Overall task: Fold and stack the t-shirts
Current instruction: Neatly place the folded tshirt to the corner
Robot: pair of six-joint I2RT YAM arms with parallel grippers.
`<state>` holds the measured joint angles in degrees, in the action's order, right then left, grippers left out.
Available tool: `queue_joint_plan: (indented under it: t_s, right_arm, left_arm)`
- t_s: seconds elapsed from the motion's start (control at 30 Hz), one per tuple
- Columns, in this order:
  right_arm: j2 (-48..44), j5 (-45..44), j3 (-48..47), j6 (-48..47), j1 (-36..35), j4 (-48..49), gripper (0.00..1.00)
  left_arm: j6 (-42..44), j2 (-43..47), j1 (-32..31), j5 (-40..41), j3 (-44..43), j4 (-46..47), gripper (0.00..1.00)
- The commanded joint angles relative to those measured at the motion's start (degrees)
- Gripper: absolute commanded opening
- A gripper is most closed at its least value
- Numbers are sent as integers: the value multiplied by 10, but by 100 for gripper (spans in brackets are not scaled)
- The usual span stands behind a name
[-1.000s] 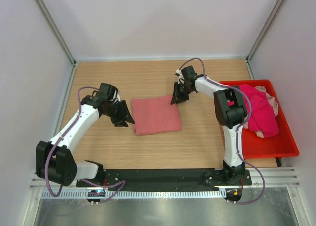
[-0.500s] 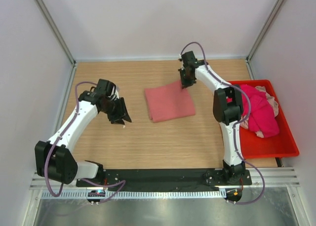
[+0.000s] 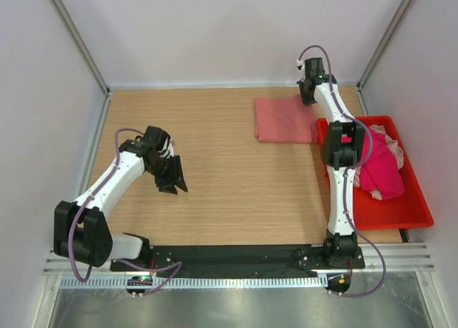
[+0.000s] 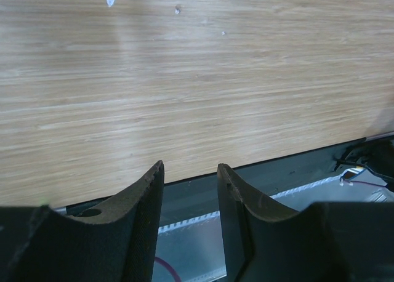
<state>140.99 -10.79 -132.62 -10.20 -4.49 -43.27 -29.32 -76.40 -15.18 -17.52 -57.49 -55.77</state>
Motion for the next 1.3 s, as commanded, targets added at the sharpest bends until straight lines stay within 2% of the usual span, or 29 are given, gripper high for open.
queue_joint_plan:
  t_s: [0.0, 0.17, 0.43, 0.63, 0.83, 0.97, 1.13, 1.27]
  right_arm:
    - [2, 0, -44, -56, 33, 67, 1]
    - [17, 20, -56, -131, 54, 149, 1]
    - [53, 74, -82, -164, 70, 240, 1]
    - [68, 132, -87, -208, 85, 247, 1]
    - [68, 120, -81, -328, 102, 242, 1]
    - [54, 132, -66, -365, 140, 252, 1]
    - [48, 182, -60, -415, 178, 254, 1]
    - [51, 254, -61, -453, 204, 258, 1]
  left_arm:
    - [14, 13, 4, 7, 18, -1, 41]
    - [7, 13, 4, 20, 23, -5, 41]
    - [-8, 2, 4, 34, 23, -14, 40]
    - [-14, -5, 3, 36, 26, -18, 40]
    - [-4, -16, 2, 49, 27, -40, 38]
    - [1, -34, 1, 45, 27, -43, 37]
    - [1, -50, 1, 39, 27, -31, 37]
    - [0, -55, 1, 35, 30, -24, 38]
